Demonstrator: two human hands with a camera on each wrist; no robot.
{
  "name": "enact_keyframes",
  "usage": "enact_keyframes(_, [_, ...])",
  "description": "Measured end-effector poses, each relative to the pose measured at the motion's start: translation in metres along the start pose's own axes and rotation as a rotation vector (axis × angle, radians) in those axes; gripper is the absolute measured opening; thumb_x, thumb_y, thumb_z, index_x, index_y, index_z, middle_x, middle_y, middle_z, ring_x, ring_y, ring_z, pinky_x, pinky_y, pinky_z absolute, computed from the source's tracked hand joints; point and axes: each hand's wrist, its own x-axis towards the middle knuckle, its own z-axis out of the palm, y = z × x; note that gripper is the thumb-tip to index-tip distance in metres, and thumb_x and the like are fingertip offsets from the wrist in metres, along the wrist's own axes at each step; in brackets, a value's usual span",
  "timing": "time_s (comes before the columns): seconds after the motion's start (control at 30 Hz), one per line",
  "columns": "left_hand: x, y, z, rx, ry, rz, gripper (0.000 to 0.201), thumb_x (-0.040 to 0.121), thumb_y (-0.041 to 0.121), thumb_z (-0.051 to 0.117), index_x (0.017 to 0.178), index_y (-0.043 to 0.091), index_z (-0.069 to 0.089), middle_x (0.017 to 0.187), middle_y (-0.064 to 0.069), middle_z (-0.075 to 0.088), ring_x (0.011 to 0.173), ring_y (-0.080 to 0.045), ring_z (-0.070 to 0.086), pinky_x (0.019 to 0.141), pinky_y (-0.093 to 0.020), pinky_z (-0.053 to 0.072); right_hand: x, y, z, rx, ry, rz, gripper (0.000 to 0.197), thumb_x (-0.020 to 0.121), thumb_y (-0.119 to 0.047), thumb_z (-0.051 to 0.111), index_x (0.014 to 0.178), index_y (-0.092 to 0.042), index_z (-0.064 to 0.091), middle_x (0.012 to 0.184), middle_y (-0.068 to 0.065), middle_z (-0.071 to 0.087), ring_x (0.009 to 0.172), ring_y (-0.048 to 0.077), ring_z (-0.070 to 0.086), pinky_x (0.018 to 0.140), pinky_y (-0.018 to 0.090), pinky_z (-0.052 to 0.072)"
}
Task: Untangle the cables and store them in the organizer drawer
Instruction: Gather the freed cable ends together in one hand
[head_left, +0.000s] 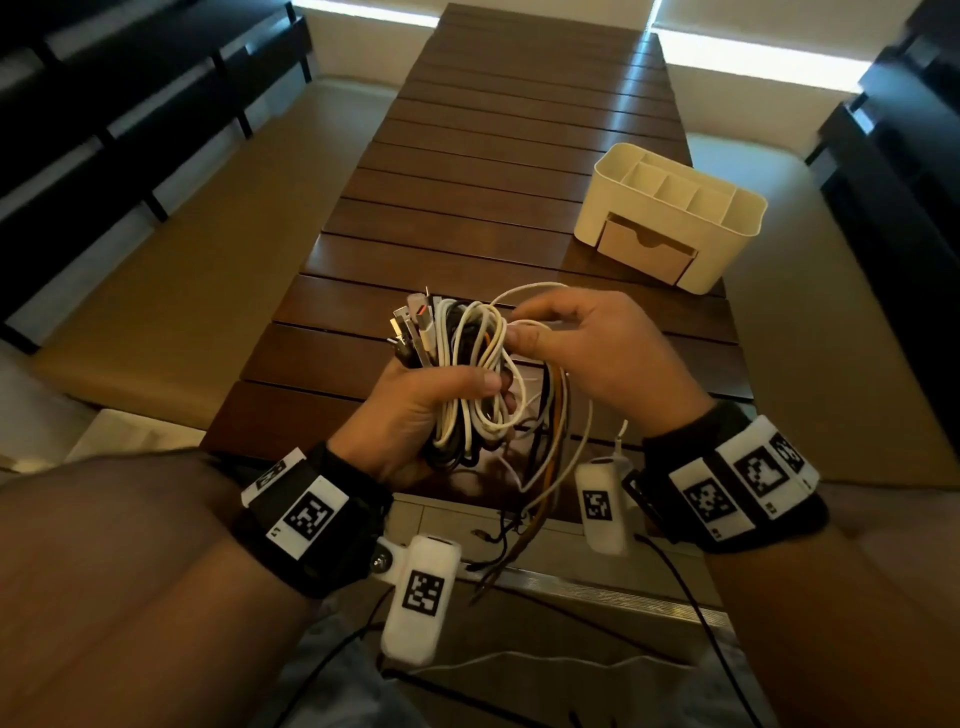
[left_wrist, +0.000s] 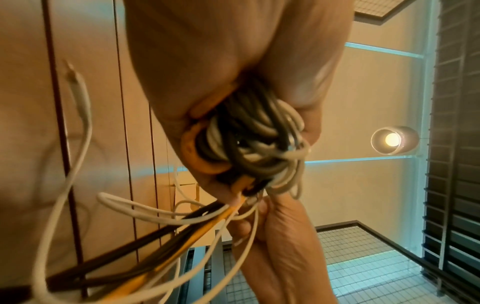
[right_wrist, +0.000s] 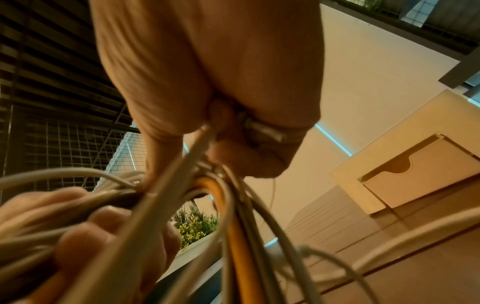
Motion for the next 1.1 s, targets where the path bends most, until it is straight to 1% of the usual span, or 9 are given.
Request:
enact_keyframes(0.17, [0.007,0.000,-0.011,0.006,0.161,0.007,0.041,0.069,0.004,0.070,0.109,-0.003,0.065,0.079,-0.015,0.069,0.066,-0.025,0.069,0.059,-0.035,0.058,0.002,0.003,-0.008,-0.107,0.217,-0.065,0.044,0.080,-0.038,0.080,0.121,-0.037,0.064,0.108,-0.019,0.067,0.095,-0.001,0.063,0.082,0.018,0.051])
enact_keyframes(0.27, [0.008,0.003,-0.015,0.009,0.219,-0.012,0.041,0.063,0.006,0.077,0.101,-0.005,0.067,0.078,-0.017,0.067,0.061,-0.023,0.068,0.055,-0.032,0.058,-0.001,-0.002,-0.015,-0.127,0.265,-0.077,0.012,0.089,-0.035,0.070,0.100,-0.030,0.070,0.093,-0.014,0.068,0.085,-0.001,0.062,0.074,0.016,0.048])
enact_keyframes(0.37, [0.007,0.004,-0.013,0.004,0.203,0.011,0.036,0.064,0.005,0.076,0.098,-0.005,0.067,0.074,-0.015,0.068,0.057,-0.021,0.068,0.050,-0.029,0.055,-0.004,-0.004,-0.014,-0.155,0.027,0.101,0.031,0.094,-0.047,0.059,0.077,-0.024,0.071,0.077,-0.005,0.071,0.069,0.011,0.062,0.065,0.031,0.049])
enact_keyframes(0.5, [0.008,0.004,-0.015,-0.032,0.213,0.039,0.027,0.066,0.003,0.075,0.092,-0.001,0.068,0.072,-0.015,0.068,0.057,-0.023,0.067,0.051,-0.030,0.056,-0.007,-0.007,-0.010,-0.034,-0.178,0.283,0.044,0.095,-0.052,0.056,0.075,-0.017,0.074,0.068,-0.004,0.071,0.044,0.005,0.042,0.050,0.025,0.037])
enact_keyframes(0.57, [0.007,0.005,-0.015,-0.046,0.188,0.035,0.027,0.065,0.003,0.075,0.091,-0.001,0.069,0.072,-0.015,0.069,0.058,-0.023,0.067,0.053,-0.031,0.057,-0.007,-0.005,-0.008,0.058,-0.200,0.253,0.040,0.092,-0.050,0.060,0.079,-0.015,0.076,0.067,0.000,0.067,0.046,0.010,0.038,0.048,0.025,0.034])
enact_keyframes(0.73, [0.002,0.005,-0.007,-0.106,0.073,0.004,0.044,0.072,0.005,0.065,0.115,-0.006,0.063,0.083,-0.015,0.072,0.066,-0.023,0.070,0.059,-0.033,0.059,-0.009,-0.005,0.011,0.222,-0.179,0.127,0.019,0.090,-0.037,0.068,0.086,-0.020,0.076,0.070,0.008,0.063,0.058,0.028,0.043,0.056,0.036,0.035])
enact_keyframes(0.83, [-0.001,0.004,-0.007,-0.152,0.002,-0.042,0.042,0.077,0.006,0.060,0.117,-0.005,0.061,0.082,-0.014,0.072,0.066,-0.022,0.071,0.058,-0.031,0.058,-0.010,-0.007,0.019,0.279,-0.116,0.040,0.007,0.088,-0.023,0.071,0.082,-0.024,0.074,0.079,-0.001,0.073,0.070,0.018,0.067,0.067,0.033,0.053])
enact_keyframes(0.9, [-0.003,0.004,-0.007,-0.158,-0.033,-0.054,0.034,0.077,0.006,0.058,0.110,-0.002,0.063,0.079,-0.012,0.072,0.064,-0.020,0.070,0.056,-0.029,0.057,-0.011,-0.008,0.019,0.285,-0.076,-0.013,0.007,0.085,-0.020,0.074,0.081,-0.025,0.072,0.083,0.001,0.074,0.080,0.017,0.071,0.078,0.034,0.058])
enact_keyframes(1.1, [-0.003,0.004,-0.001,-0.183,-0.089,-0.041,0.036,0.077,0.001,0.062,0.112,0.002,0.065,0.087,-0.015,0.073,0.075,-0.024,0.073,0.067,-0.038,0.060,-0.013,-0.011,0.021,0.155,0.034,-0.073,0.008,0.086,-0.021,0.075,0.082,-0.018,0.069,0.082,0.004,0.071,0.076,0.015,0.069,0.068,0.029,0.058])
